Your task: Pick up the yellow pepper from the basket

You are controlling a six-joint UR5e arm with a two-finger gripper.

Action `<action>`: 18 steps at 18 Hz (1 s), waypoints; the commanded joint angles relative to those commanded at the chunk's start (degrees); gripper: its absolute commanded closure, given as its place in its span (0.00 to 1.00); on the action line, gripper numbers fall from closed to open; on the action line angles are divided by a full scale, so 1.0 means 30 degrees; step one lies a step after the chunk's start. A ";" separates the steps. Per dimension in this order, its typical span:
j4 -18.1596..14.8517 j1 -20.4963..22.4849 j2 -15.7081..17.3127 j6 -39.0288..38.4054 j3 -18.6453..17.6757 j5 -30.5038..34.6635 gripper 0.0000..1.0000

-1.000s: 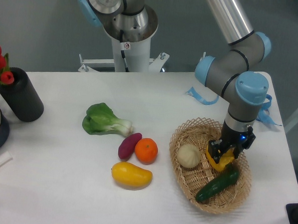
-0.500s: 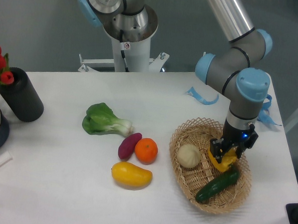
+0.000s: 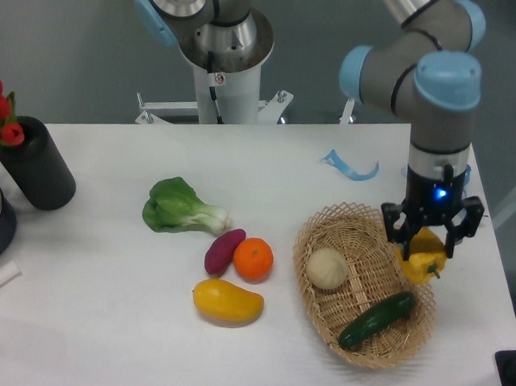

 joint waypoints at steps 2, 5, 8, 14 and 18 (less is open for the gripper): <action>-0.0466 0.0379 0.0467 0.1237 -0.0176 0.0000 0.61; -0.1870 0.0905 0.1228 0.2643 -0.0177 0.0029 0.61; -0.3949 0.1755 0.1991 0.5275 -0.0177 0.0000 0.61; -0.4951 0.2197 0.2431 0.6310 -0.0059 0.0029 0.61; -0.4951 0.2490 0.2549 0.6310 -0.0088 -0.0351 0.61</action>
